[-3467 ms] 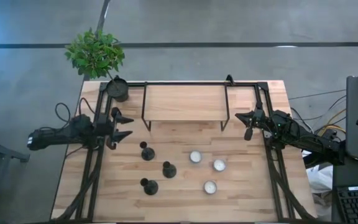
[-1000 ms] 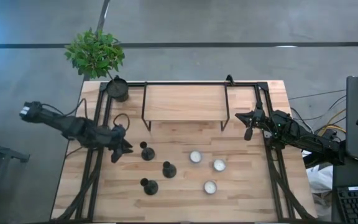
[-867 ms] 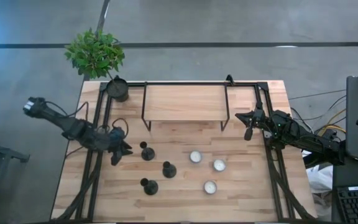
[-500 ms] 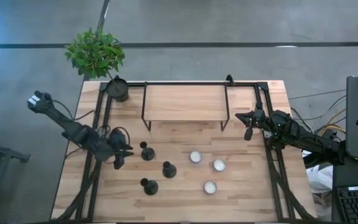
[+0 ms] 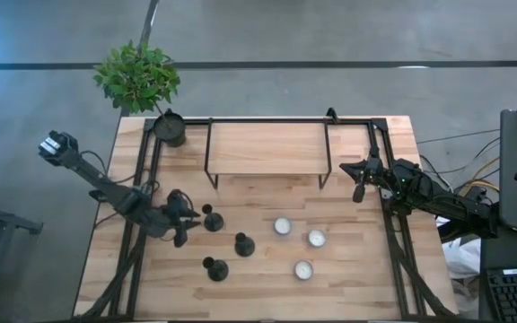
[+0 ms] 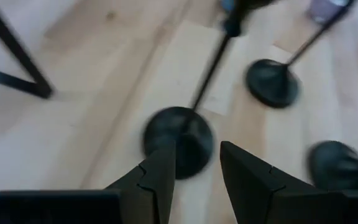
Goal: Pick & Place candle stick holders
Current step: Put the top left black candle holder on the shelf
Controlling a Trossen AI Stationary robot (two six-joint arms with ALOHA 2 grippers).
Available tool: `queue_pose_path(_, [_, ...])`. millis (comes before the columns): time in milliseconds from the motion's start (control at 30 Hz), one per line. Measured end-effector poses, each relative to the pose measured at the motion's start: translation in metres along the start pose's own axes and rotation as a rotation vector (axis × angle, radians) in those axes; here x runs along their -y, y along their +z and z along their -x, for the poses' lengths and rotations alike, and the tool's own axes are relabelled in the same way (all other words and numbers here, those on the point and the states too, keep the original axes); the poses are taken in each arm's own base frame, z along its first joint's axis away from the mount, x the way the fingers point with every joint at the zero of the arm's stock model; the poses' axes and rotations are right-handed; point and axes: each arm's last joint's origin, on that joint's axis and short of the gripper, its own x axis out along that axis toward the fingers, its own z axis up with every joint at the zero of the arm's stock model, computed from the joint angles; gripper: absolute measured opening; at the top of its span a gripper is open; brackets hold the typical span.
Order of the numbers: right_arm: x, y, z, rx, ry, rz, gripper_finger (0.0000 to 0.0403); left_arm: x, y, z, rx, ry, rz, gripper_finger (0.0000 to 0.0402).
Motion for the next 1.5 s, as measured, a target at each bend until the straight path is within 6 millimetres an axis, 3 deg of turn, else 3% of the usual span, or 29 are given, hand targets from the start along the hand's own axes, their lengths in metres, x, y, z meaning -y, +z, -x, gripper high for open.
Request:
queue_pose_path(400, [0.000, 0.000, 0.000, 0.000, 0.000, 0.000, 0.0008, 0.008, 0.007, -0.005, 0.115, 0.000, -0.147, 0.0133])
queue_pose_path(1100, [0.000, 0.000, 0.000, 0.000, 0.000, 0.000, 0.0008, 0.009, 0.012, -0.018, 0.155, 0.026, -0.145, 0.0132])
queue_pose_path(1500, [0.000, 0.000, 0.000, 0.000, 0.000, 0.000, 0.0008, 0.009, 0.011, -0.021, 0.145, 0.029, -0.147, 0.0089])
